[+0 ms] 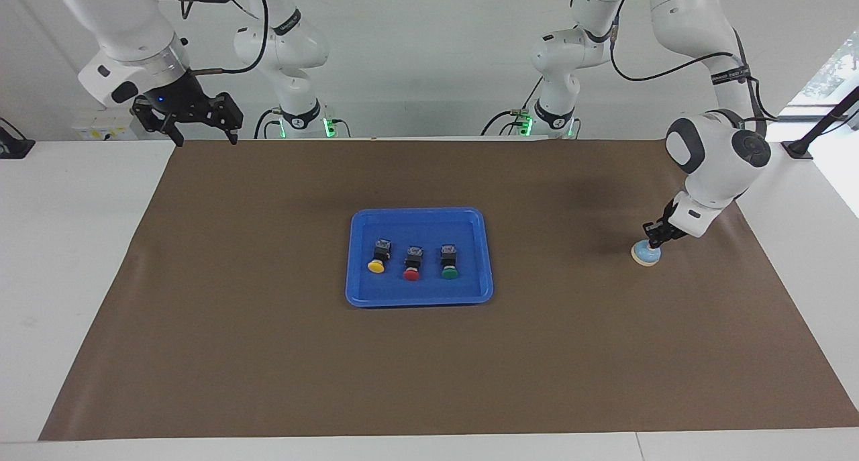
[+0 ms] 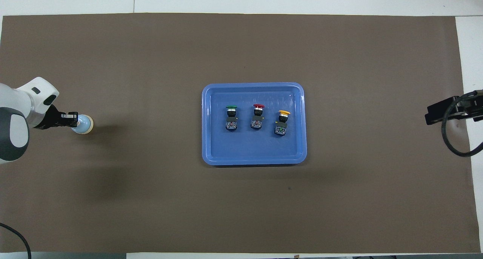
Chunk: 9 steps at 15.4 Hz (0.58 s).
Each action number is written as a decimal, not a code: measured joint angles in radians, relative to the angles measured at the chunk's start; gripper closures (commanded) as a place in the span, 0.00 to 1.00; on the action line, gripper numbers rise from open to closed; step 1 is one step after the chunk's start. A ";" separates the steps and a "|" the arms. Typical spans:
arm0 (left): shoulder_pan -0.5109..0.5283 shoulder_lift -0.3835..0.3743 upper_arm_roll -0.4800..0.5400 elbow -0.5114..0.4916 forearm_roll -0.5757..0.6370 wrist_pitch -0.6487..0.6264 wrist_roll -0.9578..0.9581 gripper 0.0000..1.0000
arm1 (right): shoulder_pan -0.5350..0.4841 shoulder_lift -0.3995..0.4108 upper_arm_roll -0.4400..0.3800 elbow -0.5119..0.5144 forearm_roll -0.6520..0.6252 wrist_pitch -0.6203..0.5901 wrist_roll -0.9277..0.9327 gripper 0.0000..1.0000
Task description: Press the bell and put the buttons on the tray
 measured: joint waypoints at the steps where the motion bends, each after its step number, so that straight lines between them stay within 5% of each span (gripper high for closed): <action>1: -0.002 0.000 -0.001 0.015 0.000 -0.017 0.000 1.00 | -0.002 0.000 -0.001 0.000 0.000 0.000 0.000 0.00; 3: -0.007 -0.001 -0.005 0.077 0.000 -0.104 0.000 0.98 | -0.005 0.000 -0.002 0.000 0.000 0.000 0.000 0.00; 4: -0.012 -0.004 -0.007 0.126 0.000 -0.176 0.000 0.90 | -0.006 0.000 -0.002 0.000 0.000 0.000 0.000 0.00; 6: -0.020 -0.014 -0.011 0.220 0.000 -0.317 0.000 0.55 | -0.006 0.000 -0.002 0.000 0.000 0.000 0.000 0.00; 8: -0.033 -0.039 -0.013 0.286 0.000 -0.415 0.000 0.00 | -0.006 0.000 -0.002 0.000 0.000 0.000 0.000 0.00; 9: -0.039 -0.059 -0.014 0.298 0.000 -0.440 -0.001 0.00 | -0.006 0.000 -0.002 0.000 0.000 0.000 0.000 0.00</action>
